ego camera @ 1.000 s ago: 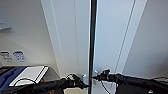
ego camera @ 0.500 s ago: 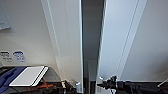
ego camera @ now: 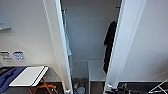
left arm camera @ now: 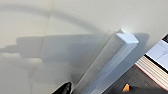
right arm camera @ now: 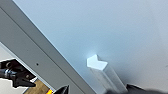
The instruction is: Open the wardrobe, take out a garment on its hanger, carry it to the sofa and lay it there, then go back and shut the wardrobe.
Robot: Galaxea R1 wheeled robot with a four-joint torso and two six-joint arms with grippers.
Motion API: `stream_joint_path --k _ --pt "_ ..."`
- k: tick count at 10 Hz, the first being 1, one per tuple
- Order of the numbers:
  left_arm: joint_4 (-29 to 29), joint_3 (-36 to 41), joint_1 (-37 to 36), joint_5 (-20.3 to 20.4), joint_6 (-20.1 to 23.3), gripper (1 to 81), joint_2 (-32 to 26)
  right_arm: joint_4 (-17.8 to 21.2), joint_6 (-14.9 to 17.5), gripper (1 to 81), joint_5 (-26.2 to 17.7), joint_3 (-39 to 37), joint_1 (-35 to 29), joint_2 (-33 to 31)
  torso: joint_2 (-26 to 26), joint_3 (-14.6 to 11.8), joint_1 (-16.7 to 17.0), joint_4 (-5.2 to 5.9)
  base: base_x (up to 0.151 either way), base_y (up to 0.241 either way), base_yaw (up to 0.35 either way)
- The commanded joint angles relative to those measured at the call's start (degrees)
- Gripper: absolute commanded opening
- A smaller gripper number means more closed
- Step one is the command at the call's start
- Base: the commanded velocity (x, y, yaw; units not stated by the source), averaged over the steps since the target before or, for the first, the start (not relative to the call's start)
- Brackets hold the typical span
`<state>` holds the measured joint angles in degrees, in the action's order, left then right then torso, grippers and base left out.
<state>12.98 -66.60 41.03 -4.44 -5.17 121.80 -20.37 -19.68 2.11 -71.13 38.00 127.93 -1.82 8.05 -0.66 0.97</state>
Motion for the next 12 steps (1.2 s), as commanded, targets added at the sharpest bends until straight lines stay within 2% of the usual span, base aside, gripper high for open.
stream_joint_path --k 1,2,4,5,6,8,9,12 --pt "2.2 16.5 3.8 2.9 -0.7 81.1 -10.2 -2.0 -1.8 81.1 1.7 10.1 -0.1 -8.7 0.0 0.0 0.0 0.0 0.0 0.0 0.0" --pt "2.6 17.5 7.6 7.0 -0.6 81.1 -15.7 -2.0 -1.8 81.1 4.1 11.4 1.0 -13.7 0.0 0.0 0.0 0.0 0.0 0.0 0.0" --pt "3.4 13.9 19.0 20.5 -0.5 81.1 -26.0 -1.9 -2.2 81.1 8.5 11.4 3.9 -22.9 0.0 0.0 0.0 0.0 0.0 0.0 0.0" --pt "3.4 10.3 25.3 27.4 -0.6 81.1 -27.9 -2.0 -2.0 81.1 11.2 9.6 6.2 -26.2 0.0 0.0 0.0 0.0 0.0 0.0 0.0" --pt "3.4 5.8 31.7 34.3 -0.9 81.1 -28.1 -1.4 -2.8 81.1 13.5 6.3 8.2 -28.4 0.0 0.0 0.0 0.0 0.0 0.0 0.0" --pt "2.5 -3.9 43.0 46.3 -1.4 81.1 -23.6 2.3 -4.2 81.1 13.7 -2.4 13.8 -29.1 -0.1 -0.1 0.2 0.0 0.0 0.0 0.0" --pt "2.5 -9.0 45.7 47.9 -3.0 81.1 -19.3 4.4 -4.3 81.1 13.9 -7.5 17.6 -27.1 -0.2 -0.1 0.2 0.0 0.0 0.0 0.0" --pt "2.7 -24.8 47.3 45.8 -8.0 81.1 -3.9 4.9 -4.4 81.1 13.9 -17.3 27.6 -16.1 -0.2 -0.2 0.3 0.0 0.0 0.0 0.0"
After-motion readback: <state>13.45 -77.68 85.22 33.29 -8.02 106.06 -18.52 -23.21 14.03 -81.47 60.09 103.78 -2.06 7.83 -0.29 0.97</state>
